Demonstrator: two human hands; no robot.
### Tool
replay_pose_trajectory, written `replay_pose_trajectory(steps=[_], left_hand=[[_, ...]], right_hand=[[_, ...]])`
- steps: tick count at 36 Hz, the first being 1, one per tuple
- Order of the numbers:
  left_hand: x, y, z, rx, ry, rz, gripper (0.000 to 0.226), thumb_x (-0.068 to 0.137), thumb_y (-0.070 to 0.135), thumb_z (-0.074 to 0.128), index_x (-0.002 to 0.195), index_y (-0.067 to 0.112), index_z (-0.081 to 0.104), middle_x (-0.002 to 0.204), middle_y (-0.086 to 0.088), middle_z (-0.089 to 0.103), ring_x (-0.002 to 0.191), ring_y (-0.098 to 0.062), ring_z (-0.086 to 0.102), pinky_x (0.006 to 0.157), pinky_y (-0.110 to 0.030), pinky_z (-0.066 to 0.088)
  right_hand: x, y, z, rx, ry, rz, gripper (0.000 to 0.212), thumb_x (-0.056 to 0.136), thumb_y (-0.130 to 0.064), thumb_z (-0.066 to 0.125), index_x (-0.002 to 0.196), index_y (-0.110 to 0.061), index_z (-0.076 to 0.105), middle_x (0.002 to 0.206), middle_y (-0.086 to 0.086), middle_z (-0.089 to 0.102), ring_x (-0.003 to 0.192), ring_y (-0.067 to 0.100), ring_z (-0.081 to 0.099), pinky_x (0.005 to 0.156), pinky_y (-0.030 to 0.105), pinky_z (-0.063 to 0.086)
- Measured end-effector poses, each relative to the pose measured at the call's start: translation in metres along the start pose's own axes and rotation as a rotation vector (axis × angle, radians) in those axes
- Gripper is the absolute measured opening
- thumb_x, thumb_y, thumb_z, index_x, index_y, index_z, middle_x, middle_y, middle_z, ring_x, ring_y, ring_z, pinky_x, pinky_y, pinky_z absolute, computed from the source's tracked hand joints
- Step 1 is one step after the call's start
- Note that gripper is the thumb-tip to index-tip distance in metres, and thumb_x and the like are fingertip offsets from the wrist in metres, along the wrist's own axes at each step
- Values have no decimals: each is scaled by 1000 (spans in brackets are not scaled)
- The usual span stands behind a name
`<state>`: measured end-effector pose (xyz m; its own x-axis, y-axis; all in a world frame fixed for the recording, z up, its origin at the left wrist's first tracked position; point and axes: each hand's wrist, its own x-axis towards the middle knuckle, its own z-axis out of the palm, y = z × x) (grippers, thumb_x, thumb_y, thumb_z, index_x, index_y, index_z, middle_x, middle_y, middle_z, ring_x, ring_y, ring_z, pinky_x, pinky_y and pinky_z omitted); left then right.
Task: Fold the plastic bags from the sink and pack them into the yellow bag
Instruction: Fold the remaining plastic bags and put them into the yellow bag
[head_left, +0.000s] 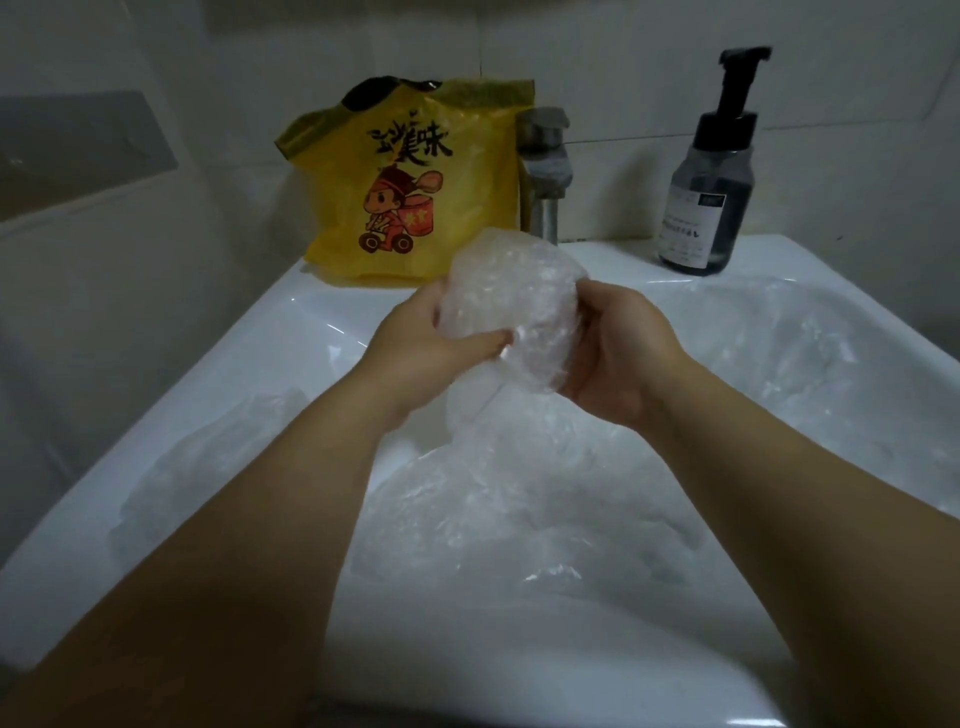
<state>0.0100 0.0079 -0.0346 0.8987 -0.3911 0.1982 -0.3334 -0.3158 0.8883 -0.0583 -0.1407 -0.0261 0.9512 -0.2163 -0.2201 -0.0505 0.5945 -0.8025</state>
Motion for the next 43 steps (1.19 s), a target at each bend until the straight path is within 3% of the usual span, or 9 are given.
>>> replay_pose_trajectory(steps=[4,10,11,14,18,25,33,40,43], left_hand=[[2,7,2,-89,129,-8,18,86,35,71,86,17,68,73,18,66,63,6,58,60,-12,45],[10,1,-10,-212,307,-100,26,85,41,70,96,20,58,89,9,57,83,-9,54,63,-20,39],[10,2,-10,-225,317,-119,26,85,42,70,93,21,55,87,9,54,81,-8,52,63,-21,39],[9,6,-9,-259,317,-109,20,84,39,72,91,25,59,94,8,62,89,-10,58,75,-26,48],[3,12,-5,-315,172,-57,50,69,49,78,110,25,64,110,5,69,104,-15,65,88,-38,53],[1,12,2,-340,-23,-115,74,50,59,75,117,29,64,111,5,71,104,-21,66,88,-40,52],[1,17,-3,-462,-13,-296,34,96,41,52,123,20,58,96,7,68,80,-9,65,61,-24,49],[-2,17,-1,-594,-107,-218,29,98,10,49,125,1,56,117,-15,67,106,-24,67,86,-32,56],[-2,15,0,-548,-172,-182,37,92,6,57,128,-1,55,122,-18,65,111,-27,64,95,-40,51]], right_hand=[[1,-1,-4,-114,192,-22,27,101,-28,43,118,-15,57,114,8,67,98,29,66,72,40,57],[6,0,-4,-398,504,-193,40,99,-40,41,128,-12,44,101,10,56,79,19,53,69,31,49],[4,-1,0,-420,465,-262,38,99,-42,43,121,-13,47,94,11,58,102,31,56,67,29,49],[-7,-1,11,-401,113,-365,42,89,-50,57,109,-12,55,73,6,58,67,15,53,59,27,46],[-10,12,14,-617,-170,-174,67,67,-35,76,124,-18,45,115,4,58,102,20,63,83,35,57],[-1,5,11,-243,-3,-239,29,91,6,49,118,-1,58,107,17,65,84,22,69,80,34,58],[-2,-1,7,-353,393,-296,22,93,-30,60,96,-15,45,86,2,47,76,13,50,73,30,54],[-5,11,14,-640,-29,-35,48,86,-52,61,113,-12,58,98,7,61,81,22,57,64,32,52],[-4,13,14,-495,-54,-85,15,94,-27,58,98,-12,60,100,8,63,87,25,59,66,31,54]])
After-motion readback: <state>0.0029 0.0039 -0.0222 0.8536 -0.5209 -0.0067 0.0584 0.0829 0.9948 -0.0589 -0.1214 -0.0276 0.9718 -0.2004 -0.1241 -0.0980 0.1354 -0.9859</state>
